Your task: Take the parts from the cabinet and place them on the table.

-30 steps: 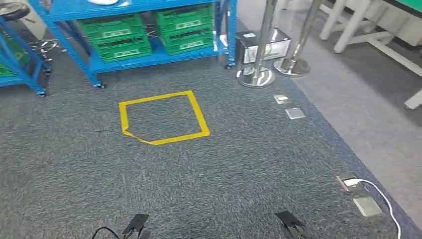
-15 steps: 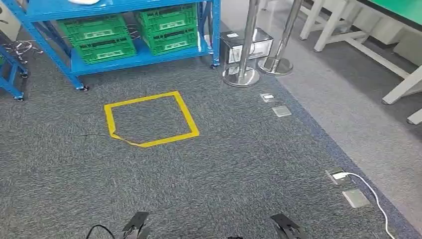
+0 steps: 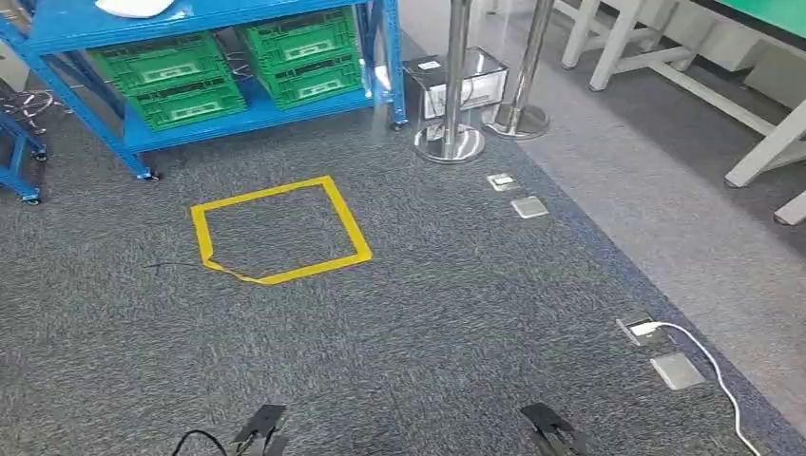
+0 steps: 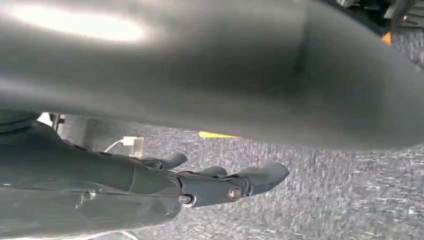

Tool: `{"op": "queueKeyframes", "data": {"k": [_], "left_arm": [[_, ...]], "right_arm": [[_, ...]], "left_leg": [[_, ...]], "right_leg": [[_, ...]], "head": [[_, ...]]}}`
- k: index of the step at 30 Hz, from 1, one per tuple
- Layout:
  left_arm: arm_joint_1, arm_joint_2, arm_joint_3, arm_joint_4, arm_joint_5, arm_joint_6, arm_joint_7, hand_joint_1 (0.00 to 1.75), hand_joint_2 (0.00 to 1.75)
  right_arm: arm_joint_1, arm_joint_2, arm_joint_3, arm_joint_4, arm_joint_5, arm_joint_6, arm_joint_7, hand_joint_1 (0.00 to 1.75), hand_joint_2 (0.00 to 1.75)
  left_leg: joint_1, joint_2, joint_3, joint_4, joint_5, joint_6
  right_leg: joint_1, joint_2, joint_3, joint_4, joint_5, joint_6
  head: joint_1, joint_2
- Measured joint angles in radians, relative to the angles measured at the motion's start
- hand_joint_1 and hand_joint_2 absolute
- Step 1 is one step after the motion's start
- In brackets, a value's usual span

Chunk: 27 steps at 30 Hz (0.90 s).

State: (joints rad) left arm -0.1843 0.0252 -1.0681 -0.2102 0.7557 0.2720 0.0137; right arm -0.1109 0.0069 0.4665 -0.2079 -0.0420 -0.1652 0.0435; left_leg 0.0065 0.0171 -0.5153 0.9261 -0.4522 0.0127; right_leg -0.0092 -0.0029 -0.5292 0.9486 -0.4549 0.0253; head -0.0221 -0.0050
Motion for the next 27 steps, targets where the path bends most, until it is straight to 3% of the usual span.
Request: {"op": "queueKeyframes", "data": {"k": [2, 3, 6, 7, 8, 9, 10, 12, 13, 14, 15, 17, 18, 19, 20, 22, 23, 24, 25, 27], "left_arm": [[0.000, 0.000, 0.000, 0.000, 0.000, 0.001, -0.001, 0.00, 0.00], [0.000, 0.000, 0.000, 0.000, 0.000, 0.001, -0.002, 0.00, 0.00], [0.000, 0.000, 0.000, 0.000, 0.000, 0.001, -0.002, 0.00, 0.00], [0.001, 0.003, 0.000, 0.000, 0.000, 0.001, -0.002, 0.00, 0.00], [0.001, 0.000, 0.000, 0.000, 0.000, 0.001, -0.003, 0.00, 0.00], [0.001, -0.002, 0.000, 0.000, 0.002, 0.001, -0.003, 0.00, 0.00], [0.000, -0.002, 0.000, 0.000, 0.002, 0.001, -0.003, 0.00, 0.00], [0.000, -0.002, 0.000, 0.000, 0.002, 0.001, -0.003, 0.00, 0.00], [0.000, -0.002, 0.000, 0.000, 0.002, 0.001, -0.003, 0.00, 0.00], [0.000, -0.002, 0.000, 0.000, 0.002, 0.001, -0.003, 0.00, 0.00], [0.001, -0.003, 0.000, 0.000, 0.002, 0.001, -0.003, 0.00, 0.00], [0.002, -0.005, 0.000, 0.000, 0.002, 0.001, -0.003, 0.00, 0.00], [0.002, -0.003, 0.000, 0.000, 0.002, 0.001, -0.003, 0.00, 0.00], [-0.001, 0.004, 0.000, 0.000, 0.002, 0.001, -0.003, 0.00, 0.00], [-0.001, 0.000, 0.000, 0.000, 0.002, 0.001, -0.003, 0.00, 0.00], [0.002, 0.001, 0.000, 0.000, 0.002, 0.001, -0.003, 0.00, 0.00], [0.002, 0.001, 0.000, 0.000, 0.002, 0.001, -0.003, 0.00, 0.00], [0.003, 0.001, 0.000, 0.000, 0.002, 0.001, -0.003, 0.00, 0.00], [0.002, 0.000, 0.000, 0.000, 0.002, 0.001, -0.003, 0.00, 0.00], [-0.001, -0.001, 0.000, 0.000, 0.002, 0.001, -0.003, 0.00, 0.00]], "right_arm": [[0.000, 0.000, 0.000, 0.000, 0.000, -0.001, -0.001, 0.00, 0.00], [0.000, 0.000, 0.000, 0.000, 0.000, -0.002, -0.001, 0.00, 0.00], [0.000, 0.000, 0.001, 0.000, 0.000, -0.002, -0.002, 0.00, 0.00], [-0.001, 0.003, 0.001, 0.000, 0.000, -0.002, -0.002, 0.00, 0.00], [-0.001, 0.003, 0.001, -0.001, 0.000, -0.003, -0.002, 0.00, 0.00], [-0.002, 0.003, 0.001, -0.001, 0.000, -0.003, -0.002, 0.00, 0.00], [-0.005, 0.003, 0.001, -0.001, 0.000, -0.003, -0.002, 0.00, 0.00], [-0.005, 0.003, 0.001, 0.000, 0.000, -0.003, -0.002, 0.00, 0.00], [-0.003, 0.003, 0.001, 0.000, 0.000, -0.002, -0.002, 0.00, 0.00], [-0.003, 0.003, 0.002, 0.000, 0.000, -0.002, -0.002, 0.00, 0.00], [-0.003, 0.003, 0.003, 0.000, 0.000, 0.000, -0.002, 0.00, 0.00], [-0.003, 0.003, 0.006, 0.000, 0.000, 0.000, -0.002, 0.00, 0.00], [-0.005, 0.003, 0.007, 0.000, 0.000, 0.001, -0.002, 0.00, 0.00], [-0.007, 0.010, 0.008, 0.000, 0.000, 0.005, -0.002, 0.00, 0.00], [-0.010, 0.010, 0.008, 0.000, 0.000, 0.005, -0.002, 0.00, 0.00], [-0.006, 0.010, 0.008, 0.000, 0.000, 0.005, 0.000, 0.00, 0.00], [-0.004, 0.009, 0.008, 0.000, 0.000, 0.005, -0.001, 0.00, 0.00], [-0.005, 0.009, 0.008, 0.000, 0.000, 0.005, 0.000, 0.00, 0.00], [-0.005, 0.009, 0.008, 0.000, 0.000, 0.005, -0.002, 0.00, 0.00], [-0.006, 0.009, 0.008, 0.000, 0.000, 0.005, -0.002, 0.00, 0.00]], "left_leg": [[0.002, 0.000, 0.002, -0.005, -0.001, -0.025], [0.002, 0.000, 0.002, -0.005, -0.001, -0.026], [0.000, 0.000, 0.001, -0.001, -0.004, -0.024], [-0.004, -0.003, 0.003, -0.011, 0.002, -0.005], [0.005, -0.002, 0.028, -0.051, 0.017, 0.000], [0.011, -0.002, 0.045, -0.078, 0.028, -0.007], [0.014, -0.003, 0.048, -0.087, 0.032, -0.002], [0.017, -0.008, 0.048, -0.086, 0.032, -0.003], [0.019, -0.014, 0.048, -0.084, 0.031, -0.005], [0.022, -0.023, 0.046, -0.079, 0.028, -0.010], [0.029, -0.033, 0.044, -0.070, 0.023, -0.018], [0.050, -0.059, 0.039, -0.034, 0.003, -0.043], [0.052, -0.067, 0.031, -0.012, -0.010, -0.059], [0.047, -0.076, 0.018, 0.005, -0.016, -0.069], [0.045, -0.077, 0.009, 0.020, -0.013, -0.071], [0.049, -0.080, 0.004, 0.008, -0.004, -0.074], [0.054, -0.081, 0.002, 0.011, -0.008, -0.078], [0.053, -0.054, -0.009, 0.040, -0.023, -0.074], [0.049, -0.032, -0.040, 0.103, -0.056, -0.070], [0.037, -0.024, -0.135, 0.284, -0.133, -0.063]], "right_leg": [[0.000, 0.000, 0.000, 0.000, -0.001, -0.002], [0.000, 0.000, 0.000, 0.000, 0.000, -0.002], [-0.007, -0.001, 0.003, -0.007, 0.004, 0.000], [-0.007, -0.006, 0.010, -0.018, 0.010, 0.009], [0.001, -0.004, 0.018, -0.028, 0.011, 0.011], [-0.002, -0.002, 0.016, -0.015, 0.001, 0.015], [-0.001, 0.001, -0.013, 0.047, -0.042, 0.018], [-0.009, 0.001, -0.089, 0.212, -0.116, 0.028], [-0.014, 0.001, -0.118, 0.269, -0.135, 0.034], [-0.020, 0.001, -0.129, 0.289, -0.130, 0.041], [-0.028, 0.000, -0.113, 0.253, -0.097, 0.049], [-0.048, 0.011, -0.016, 0.071, 0.006, 0.074], [-0.053, 0.048, 0.014, 0.022, -0.014, 0.091], [-0.045, 0.064, 0.006, 0.028, -0.026, 0.070], [-0.046, 0.049, -0.001, 0.036, -0.025, 0.044], [-0.040, 0.039, -0.008, 0.047, -0.029, 0.026], [-0.039, 0.031, -0.008, 0.047, -0.030, 0.014], [-0.037, 0.024, -0.006, 0.046, -0.030, 0.005], [-0.033, 0.017, -0.006, 0.045, -0.030, 0.002], [-0.025, -0.005, -0.007, 0.045, -0.033, -0.004]], "head": [[0.000, 0.000], [0.000, 0.000], [0.000, 0.000], [0.000, 0.000], [-0.008, 0.000], [-0.007, 0.000], [0.000, 0.000], [0.009, 0.000], [0.010, 0.000], [0.010, 0.000], [0.010, 0.000], [0.010, 0.000], [0.013, 0.000], [0.030, 0.000], [0.035, 0.000], [0.004, 0.000], [0.002, 0.000], [-0.006, 0.000], [-0.016, 0.000], [-0.033, 0.000]]}}
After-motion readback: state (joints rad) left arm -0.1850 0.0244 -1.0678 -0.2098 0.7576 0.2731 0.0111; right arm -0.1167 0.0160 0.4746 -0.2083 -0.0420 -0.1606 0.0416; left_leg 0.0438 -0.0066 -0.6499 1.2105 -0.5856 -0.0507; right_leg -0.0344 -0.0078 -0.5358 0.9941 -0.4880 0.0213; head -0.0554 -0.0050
